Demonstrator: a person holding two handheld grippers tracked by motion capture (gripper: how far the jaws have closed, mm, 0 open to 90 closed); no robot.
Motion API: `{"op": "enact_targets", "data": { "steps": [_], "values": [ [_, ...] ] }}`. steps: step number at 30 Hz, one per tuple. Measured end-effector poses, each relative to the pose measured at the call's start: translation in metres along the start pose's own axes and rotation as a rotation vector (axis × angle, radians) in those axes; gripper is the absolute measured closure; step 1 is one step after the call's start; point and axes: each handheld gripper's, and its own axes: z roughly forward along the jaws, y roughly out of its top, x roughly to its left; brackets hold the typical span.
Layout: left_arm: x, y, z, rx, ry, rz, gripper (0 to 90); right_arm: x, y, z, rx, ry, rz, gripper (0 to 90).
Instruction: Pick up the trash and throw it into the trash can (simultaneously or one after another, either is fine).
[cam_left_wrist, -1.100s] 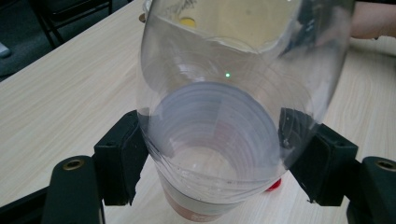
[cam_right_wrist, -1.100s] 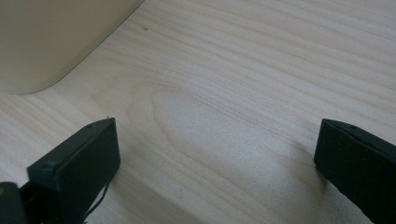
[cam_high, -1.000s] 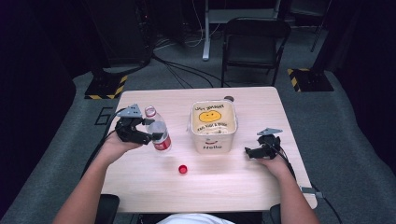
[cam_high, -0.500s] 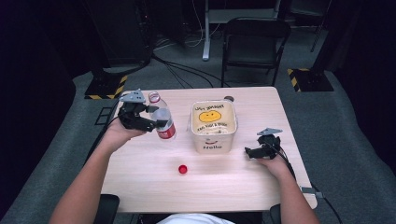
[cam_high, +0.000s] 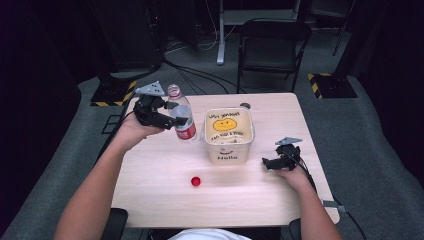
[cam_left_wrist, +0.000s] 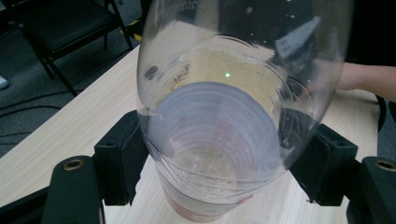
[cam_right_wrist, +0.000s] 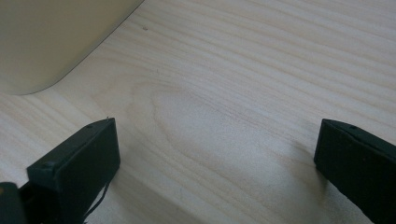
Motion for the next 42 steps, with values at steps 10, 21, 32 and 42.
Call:
{"op": "enact_targets", "data": {
  "steps": [10,21,32,42],
  "values": [
    [0.005,0.025,0.003,-0.007,0.001,0.000,26.6,0.000,0.000,0.000,-0.004,0.001,-0.005,0.0],
    [0.004,0.048,0.014,-0.008,0.013,0.002,26.6,0.000,0.000,0.000,0.001,0.001,0.002,0.0],
    [0.003,0.069,0.035,-0.010,0.010,0.002,26.7,0.000,0.000,0.000,0.000,0.001,-0.002,0.0],
    [0.000,0.075,0.060,-0.014,0.000,-0.006,26.6,0.001,0.001,0.001,-0.003,0.001,0.008,0.0]
  ]
}}
